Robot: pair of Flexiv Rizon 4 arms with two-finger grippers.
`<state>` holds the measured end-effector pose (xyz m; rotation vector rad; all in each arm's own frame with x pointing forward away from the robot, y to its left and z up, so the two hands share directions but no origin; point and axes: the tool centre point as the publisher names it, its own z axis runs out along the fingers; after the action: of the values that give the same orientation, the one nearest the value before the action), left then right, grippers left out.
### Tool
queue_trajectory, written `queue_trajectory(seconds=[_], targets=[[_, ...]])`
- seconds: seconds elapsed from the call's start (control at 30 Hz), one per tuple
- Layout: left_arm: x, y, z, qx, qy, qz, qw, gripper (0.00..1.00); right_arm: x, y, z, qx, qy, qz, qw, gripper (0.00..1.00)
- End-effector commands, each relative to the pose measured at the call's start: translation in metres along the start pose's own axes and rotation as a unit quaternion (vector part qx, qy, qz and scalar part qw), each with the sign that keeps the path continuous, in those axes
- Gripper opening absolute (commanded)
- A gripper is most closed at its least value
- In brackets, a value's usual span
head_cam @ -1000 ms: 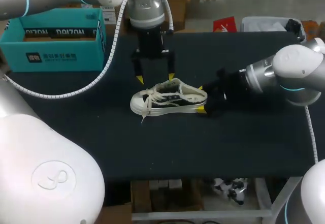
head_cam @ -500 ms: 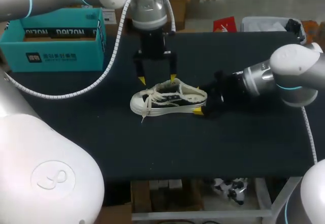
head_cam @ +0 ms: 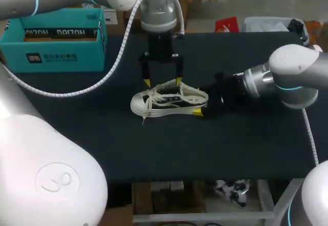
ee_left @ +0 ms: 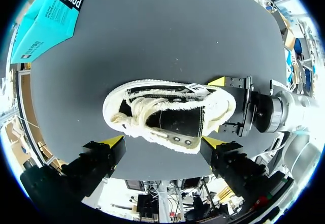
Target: Open the shoe tongue, take the insole out of the shoe, put the insole back into the shoe, and pack the shoe into the shoebox
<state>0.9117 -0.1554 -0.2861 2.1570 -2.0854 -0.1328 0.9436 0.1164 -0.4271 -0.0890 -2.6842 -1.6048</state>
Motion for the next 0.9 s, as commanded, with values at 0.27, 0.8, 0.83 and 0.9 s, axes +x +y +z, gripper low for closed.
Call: queue_trajectory(seconds=[0.27,0.8,0.83,0.9], targets=[[0.033,-0.002,0.009,0.016,-0.065,-0.025,0.997,1.0,0.002,-0.001,0.003,0.0,-0.002,-0.001,1.0,0.0],[0.046,-0.015,0.039,-0.008,-0.11,-0.033,0.993,0.71,0.002,-0.001,0.003,0.0,-0.002,-0.001,1.0,0.0],[0.046,-0.013,0.04,-0.007,-0.114,-0.033,0.993,0.65,0.002,-0.001,0.003,0.0,-0.002,-0.001,1.0,0.0],[0.045,-0.012,0.04,-0.005,-0.117,-0.035,0.993,0.48,0.002,-0.001,0.003,0.0,-0.002,-0.001,1.0,0.0]])
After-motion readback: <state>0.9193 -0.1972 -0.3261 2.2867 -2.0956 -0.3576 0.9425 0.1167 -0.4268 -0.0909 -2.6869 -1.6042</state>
